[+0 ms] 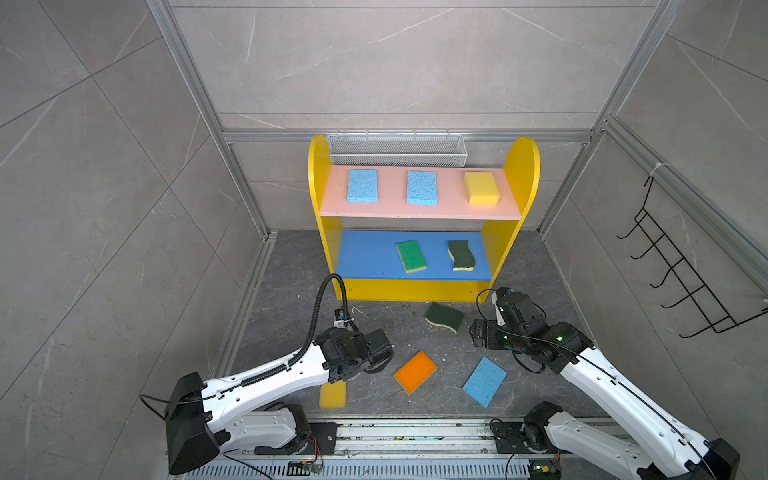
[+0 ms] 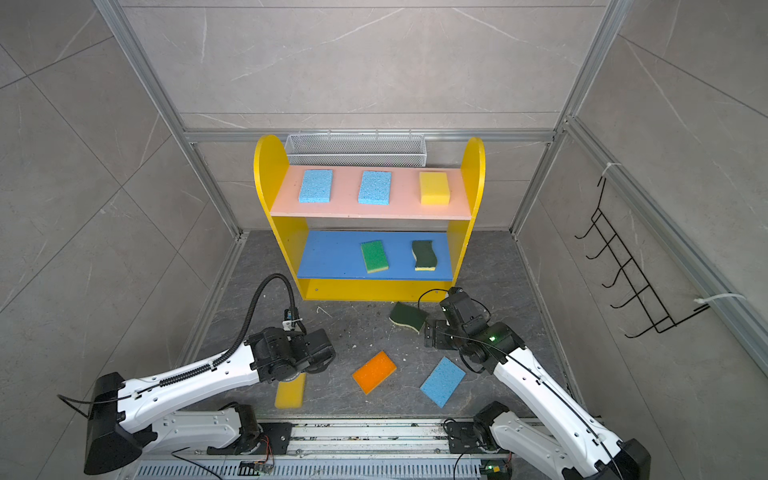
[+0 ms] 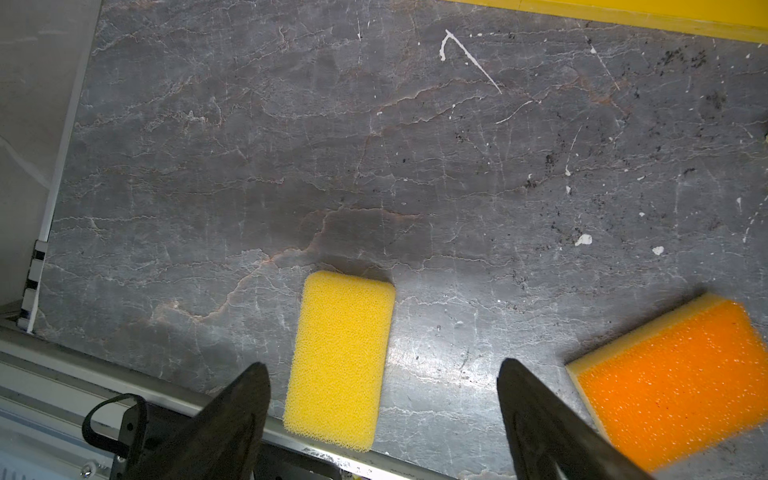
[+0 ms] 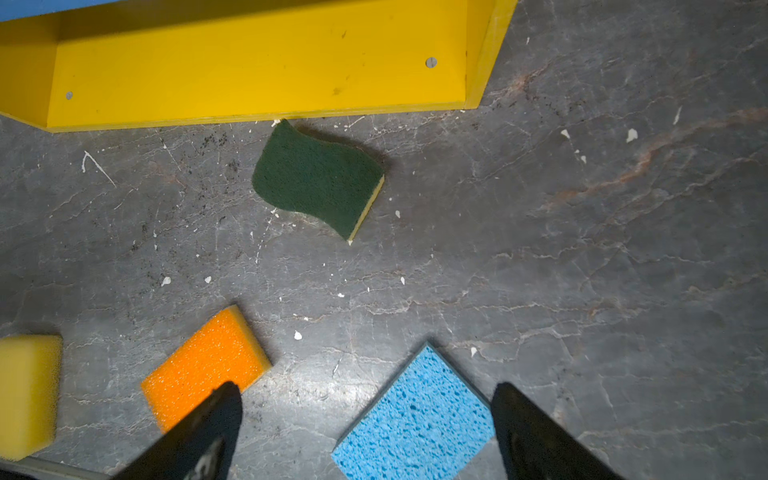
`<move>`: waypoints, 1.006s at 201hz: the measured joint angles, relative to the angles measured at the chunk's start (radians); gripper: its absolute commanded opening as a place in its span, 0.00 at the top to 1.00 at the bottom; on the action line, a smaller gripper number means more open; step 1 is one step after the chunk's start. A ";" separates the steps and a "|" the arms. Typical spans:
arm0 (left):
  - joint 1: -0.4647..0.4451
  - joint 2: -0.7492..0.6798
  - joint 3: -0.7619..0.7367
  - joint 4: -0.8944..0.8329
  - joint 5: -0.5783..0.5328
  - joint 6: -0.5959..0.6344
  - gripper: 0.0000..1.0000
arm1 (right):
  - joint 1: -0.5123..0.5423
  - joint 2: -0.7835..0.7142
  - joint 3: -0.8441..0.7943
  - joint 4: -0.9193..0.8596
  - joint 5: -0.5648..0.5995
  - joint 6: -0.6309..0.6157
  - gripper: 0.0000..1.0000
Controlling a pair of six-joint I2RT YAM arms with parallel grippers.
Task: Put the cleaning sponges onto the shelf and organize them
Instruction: 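Withdraw the left gripper over the yellow sponge while the right gripper rises toward the shelf, then move the right gripper over the bright-green foam sponge on the blue shelf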
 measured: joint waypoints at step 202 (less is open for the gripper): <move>0.055 -0.282 -0.164 0.186 0.008 0.111 0.12 | 0.172 0.755 0.620 0.351 0.148 -0.109 0.03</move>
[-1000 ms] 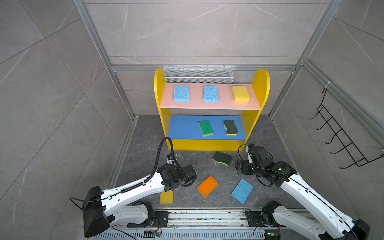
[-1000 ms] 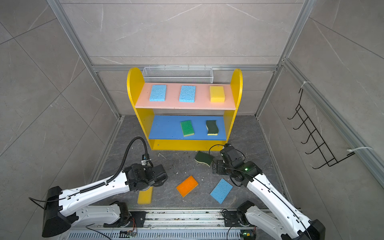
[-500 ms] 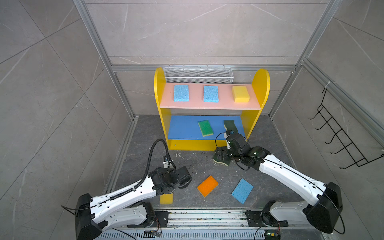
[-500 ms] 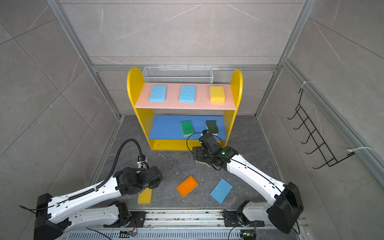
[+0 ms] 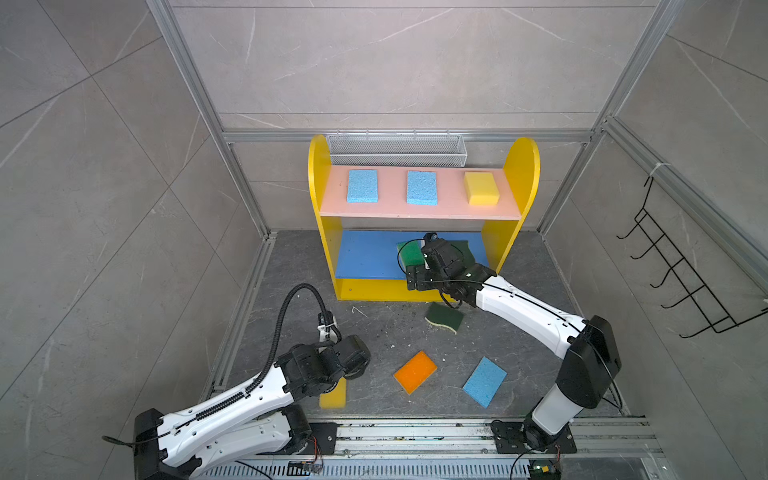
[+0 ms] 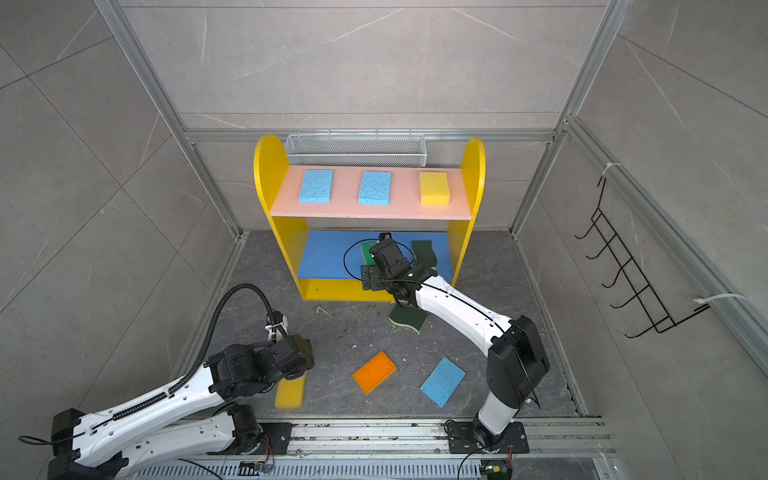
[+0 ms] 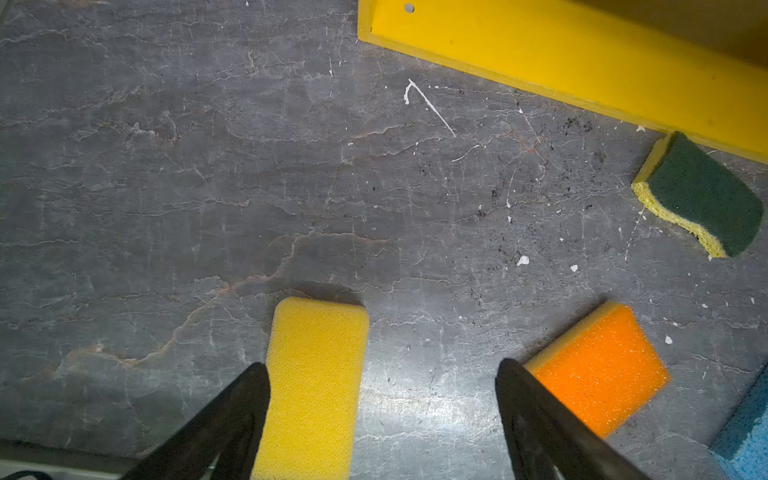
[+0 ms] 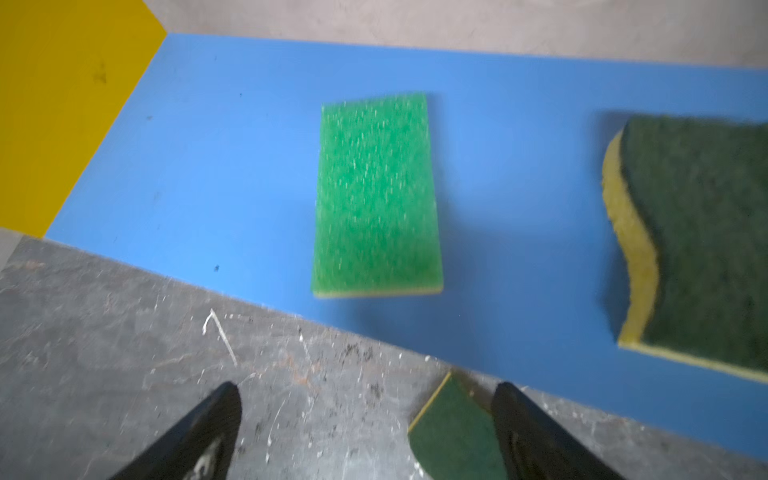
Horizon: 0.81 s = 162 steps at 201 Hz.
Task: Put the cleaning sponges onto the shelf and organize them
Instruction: 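Move the right gripper over the bright-green foam sponge on the blue shelf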
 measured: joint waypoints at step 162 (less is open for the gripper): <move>0.089 -0.080 -0.034 0.035 0.040 0.081 0.11 | -0.010 0.309 0.328 -0.127 0.110 -0.060 0.03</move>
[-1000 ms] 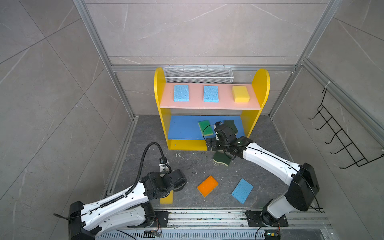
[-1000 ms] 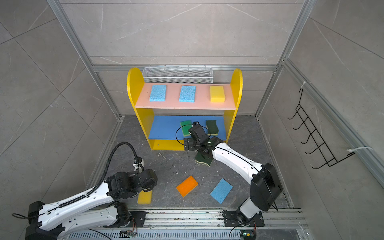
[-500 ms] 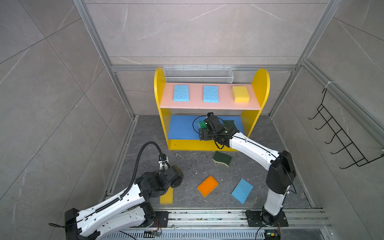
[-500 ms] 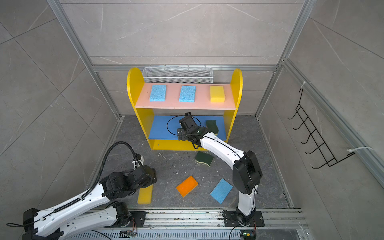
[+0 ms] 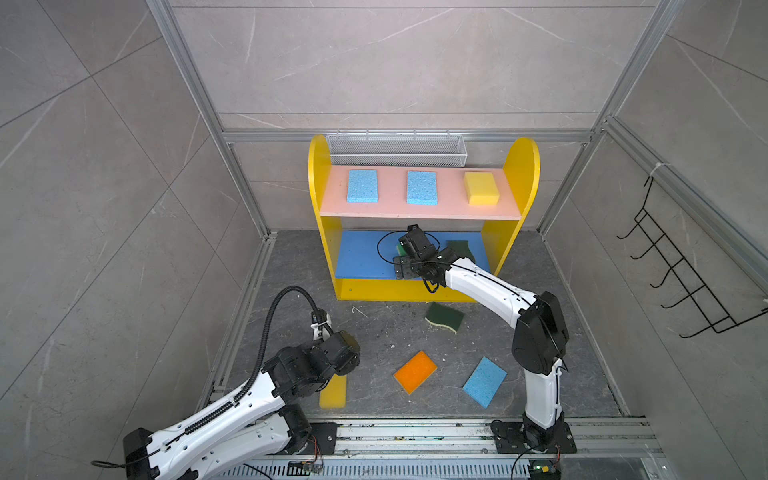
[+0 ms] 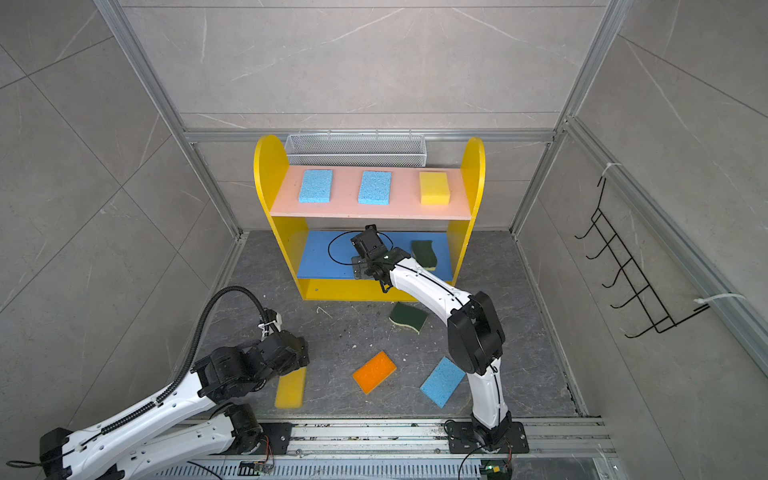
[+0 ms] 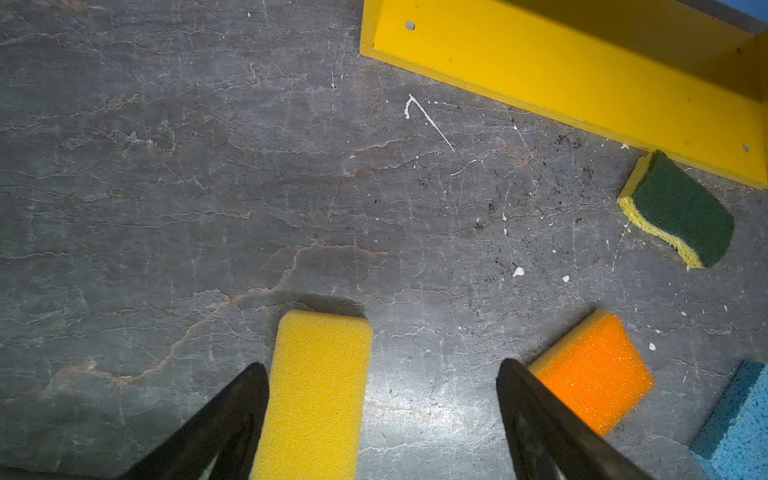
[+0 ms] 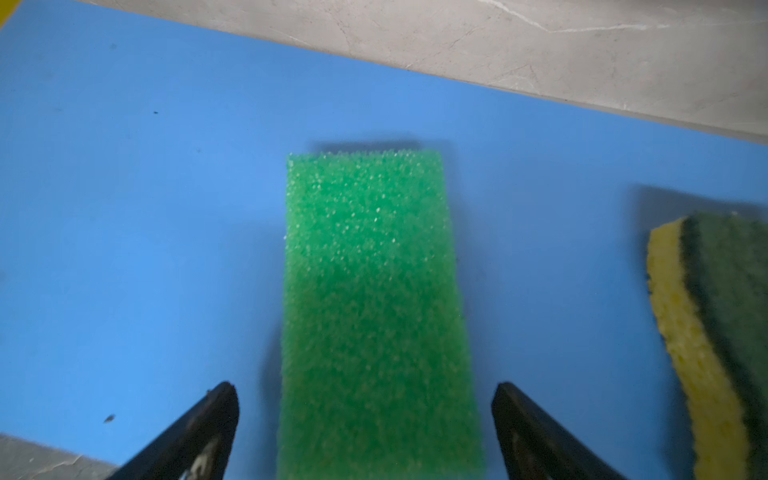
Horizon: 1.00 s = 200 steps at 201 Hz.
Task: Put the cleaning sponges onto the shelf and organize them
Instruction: 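Move the right gripper over the bright-green foam sponge on the blue shelf, then lower the right gripper around the foam sponge on the shelf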
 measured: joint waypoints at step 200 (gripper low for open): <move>0.044 -0.064 -0.010 -0.005 0.027 0.039 0.11 | -0.013 0.087 0.097 -0.064 0.073 0.159 0.21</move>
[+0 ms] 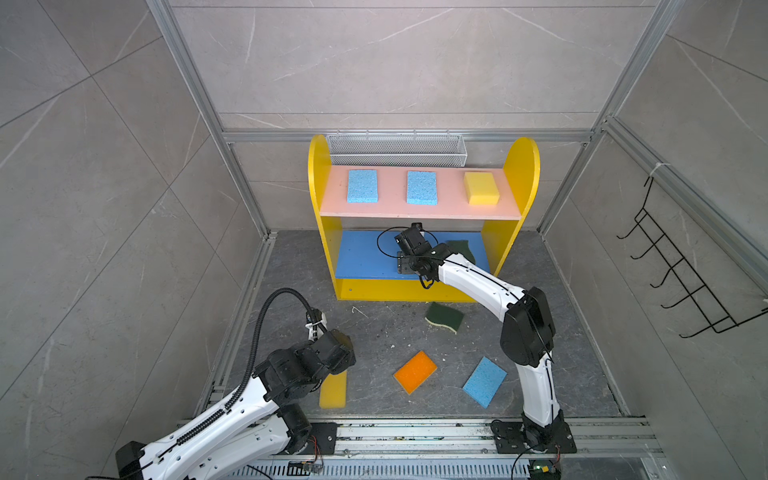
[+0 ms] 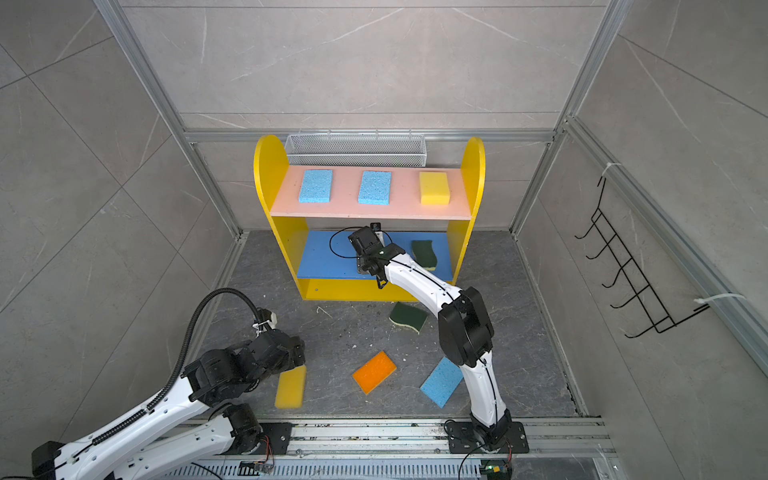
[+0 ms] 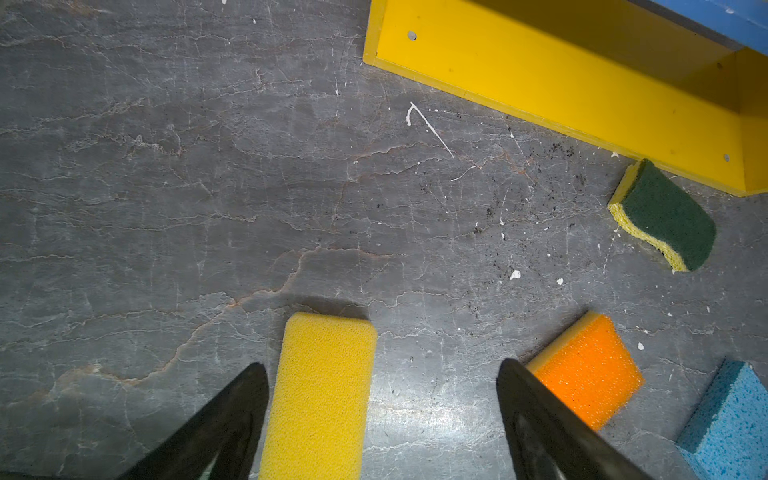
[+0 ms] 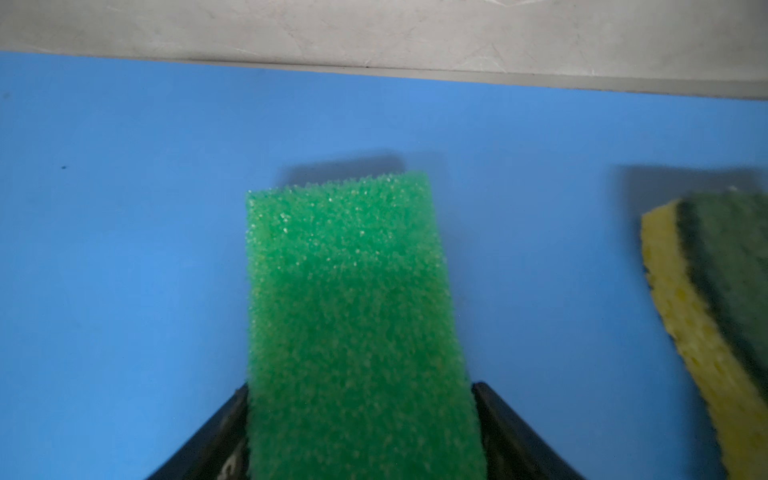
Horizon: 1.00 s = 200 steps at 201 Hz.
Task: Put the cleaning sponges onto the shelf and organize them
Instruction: 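Lower the right gripper around the foam sponge on the shelf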
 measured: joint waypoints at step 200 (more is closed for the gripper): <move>0.003 0.003 -0.014 -0.019 0.000 0.011 0.11 | -0.014 0.014 0.034 -0.040 0.007 0.099 0.19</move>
